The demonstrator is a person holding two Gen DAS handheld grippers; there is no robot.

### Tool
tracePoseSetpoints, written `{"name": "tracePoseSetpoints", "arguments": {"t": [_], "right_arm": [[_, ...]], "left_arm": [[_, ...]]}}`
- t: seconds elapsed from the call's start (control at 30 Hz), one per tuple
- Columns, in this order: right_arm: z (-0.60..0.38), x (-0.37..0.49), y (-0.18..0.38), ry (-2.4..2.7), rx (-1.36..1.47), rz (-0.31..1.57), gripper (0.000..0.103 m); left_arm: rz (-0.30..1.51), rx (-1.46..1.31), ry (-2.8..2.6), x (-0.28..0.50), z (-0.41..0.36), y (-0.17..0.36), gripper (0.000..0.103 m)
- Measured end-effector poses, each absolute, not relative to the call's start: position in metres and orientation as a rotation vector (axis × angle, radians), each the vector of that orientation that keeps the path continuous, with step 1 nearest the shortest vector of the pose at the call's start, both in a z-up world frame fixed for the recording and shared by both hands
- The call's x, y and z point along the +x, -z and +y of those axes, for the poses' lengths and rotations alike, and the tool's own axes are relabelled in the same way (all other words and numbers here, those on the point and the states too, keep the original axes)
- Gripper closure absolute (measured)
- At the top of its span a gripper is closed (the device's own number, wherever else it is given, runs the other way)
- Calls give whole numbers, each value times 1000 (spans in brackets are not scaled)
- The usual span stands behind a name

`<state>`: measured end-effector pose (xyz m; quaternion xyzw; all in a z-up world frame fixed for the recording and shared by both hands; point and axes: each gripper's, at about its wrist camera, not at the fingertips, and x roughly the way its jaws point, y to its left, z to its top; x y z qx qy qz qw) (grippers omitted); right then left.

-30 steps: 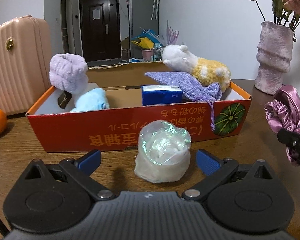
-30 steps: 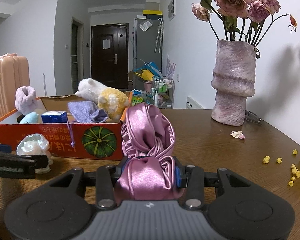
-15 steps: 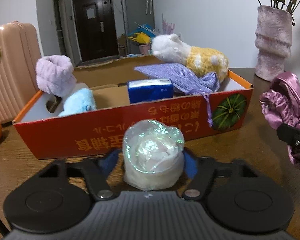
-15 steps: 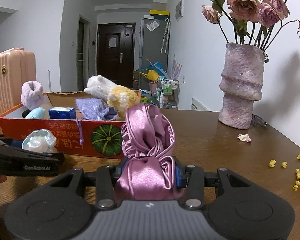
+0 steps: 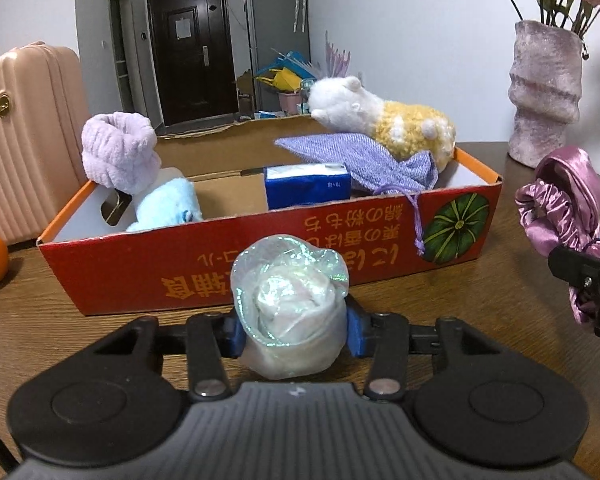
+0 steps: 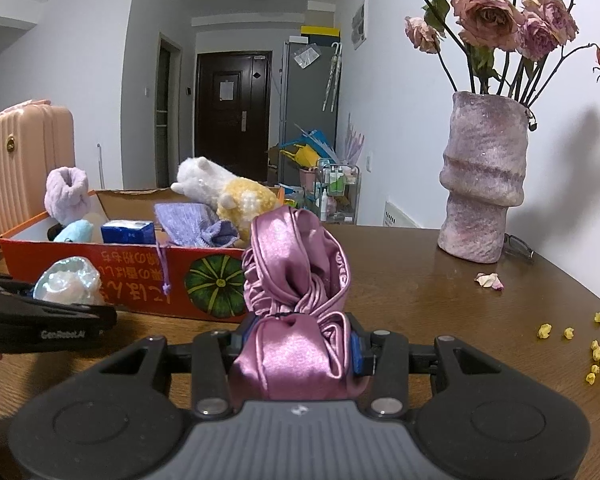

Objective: Organize soft objects
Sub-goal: 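Close the left tool on the clear plastic bag while the right tool holds the scrunchies, then carry the scrunchies and clear bag over the cardboard box with both tools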

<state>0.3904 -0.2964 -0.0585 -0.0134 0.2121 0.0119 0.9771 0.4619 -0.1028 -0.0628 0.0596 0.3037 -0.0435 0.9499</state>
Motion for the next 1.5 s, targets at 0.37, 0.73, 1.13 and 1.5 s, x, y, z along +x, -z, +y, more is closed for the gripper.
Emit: {"name": "tracePoseSetpoints", "arguments": {"t": [0.37,0.73,1.13,1.5], "right_arm": [[-295,381,49,-36,-2,352,61],[-278,381,36,-51,-1,267,61],[-250,401,29,-69,5,216,61],[-231,427,27,-87,12,199,61]], "left_arm": [[523,56,99,438,-91,38,57],[413,12,75,426,-78,11,57],[349,-26,23,432,-63,-1,57],[303,-43,-33,452,-45,-6,57]]}}
